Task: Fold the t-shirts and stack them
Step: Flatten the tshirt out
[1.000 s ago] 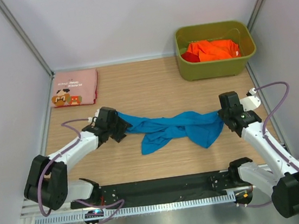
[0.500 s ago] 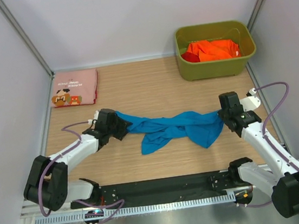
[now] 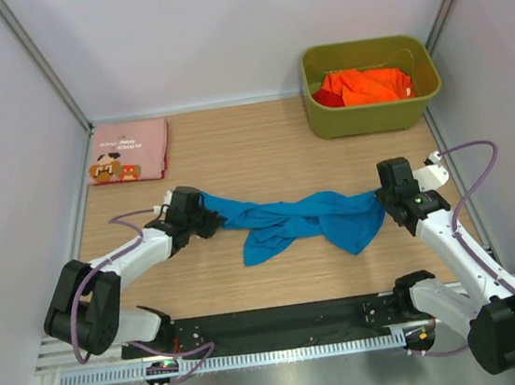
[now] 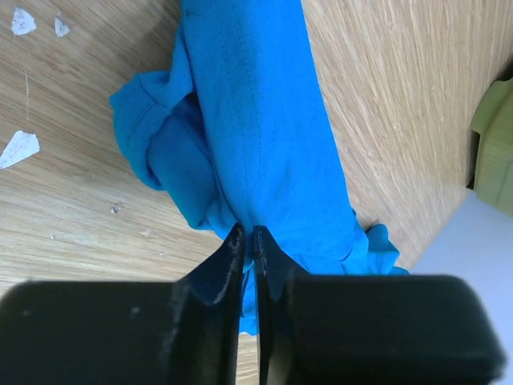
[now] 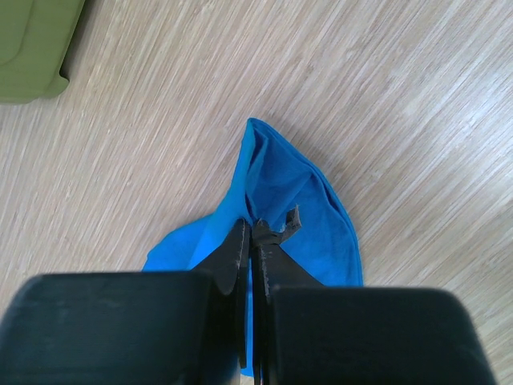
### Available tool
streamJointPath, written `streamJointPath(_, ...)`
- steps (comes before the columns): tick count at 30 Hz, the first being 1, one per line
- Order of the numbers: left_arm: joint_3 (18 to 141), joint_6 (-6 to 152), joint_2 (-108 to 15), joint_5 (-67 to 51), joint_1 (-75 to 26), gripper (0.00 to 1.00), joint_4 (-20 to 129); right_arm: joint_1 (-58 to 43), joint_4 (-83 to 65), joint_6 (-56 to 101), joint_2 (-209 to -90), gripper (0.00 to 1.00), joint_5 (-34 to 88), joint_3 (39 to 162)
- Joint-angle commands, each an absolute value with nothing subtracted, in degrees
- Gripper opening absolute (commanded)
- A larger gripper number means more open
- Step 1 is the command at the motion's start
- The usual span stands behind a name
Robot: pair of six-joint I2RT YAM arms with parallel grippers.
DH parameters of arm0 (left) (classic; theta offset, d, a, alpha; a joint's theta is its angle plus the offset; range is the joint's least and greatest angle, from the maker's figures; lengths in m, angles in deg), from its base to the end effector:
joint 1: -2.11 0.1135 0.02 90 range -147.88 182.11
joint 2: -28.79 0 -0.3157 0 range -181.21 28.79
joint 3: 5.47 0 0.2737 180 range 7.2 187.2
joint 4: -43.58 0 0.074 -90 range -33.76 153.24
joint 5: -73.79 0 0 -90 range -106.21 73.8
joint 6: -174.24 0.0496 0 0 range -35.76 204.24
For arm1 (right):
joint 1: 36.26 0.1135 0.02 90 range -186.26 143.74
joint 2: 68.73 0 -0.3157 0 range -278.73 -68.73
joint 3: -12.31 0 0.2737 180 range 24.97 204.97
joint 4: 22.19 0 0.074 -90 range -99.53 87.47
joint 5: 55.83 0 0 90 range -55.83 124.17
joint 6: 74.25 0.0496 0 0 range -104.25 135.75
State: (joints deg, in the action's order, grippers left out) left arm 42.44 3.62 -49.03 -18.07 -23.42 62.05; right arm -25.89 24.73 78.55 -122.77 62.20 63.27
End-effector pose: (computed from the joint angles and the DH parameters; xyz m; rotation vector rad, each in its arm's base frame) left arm 0.2468 -0.1161 0.1932 -1.2060 2.2779 -0.7580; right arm 0.1848 0.0101 0.2641 1.2057 1.9747 0.0380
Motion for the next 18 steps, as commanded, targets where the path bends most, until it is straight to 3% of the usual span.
streamJointPath(1, 45.50, 4.87, -48.20, -18.84, -23.72, 0.00, 61.59, -26.06, 23.16, 77.10, -122.78, 0.01, 63.52, 63.81)
streamJointPath(10, 64.83, 21.62, -38.19, -35.52, -23.64, 0.00, 86.20, -25.98, 25.80, 67.79, -120.06, 0.01, 69.06, 78.65)
streamJointPath(18, 99.51, 37.38, -32.82, -44.33, -23.72, 0.00, 103.68, -26.06, 28.17, 59.00, -119.18, 0.01, 63.28, 103.59)
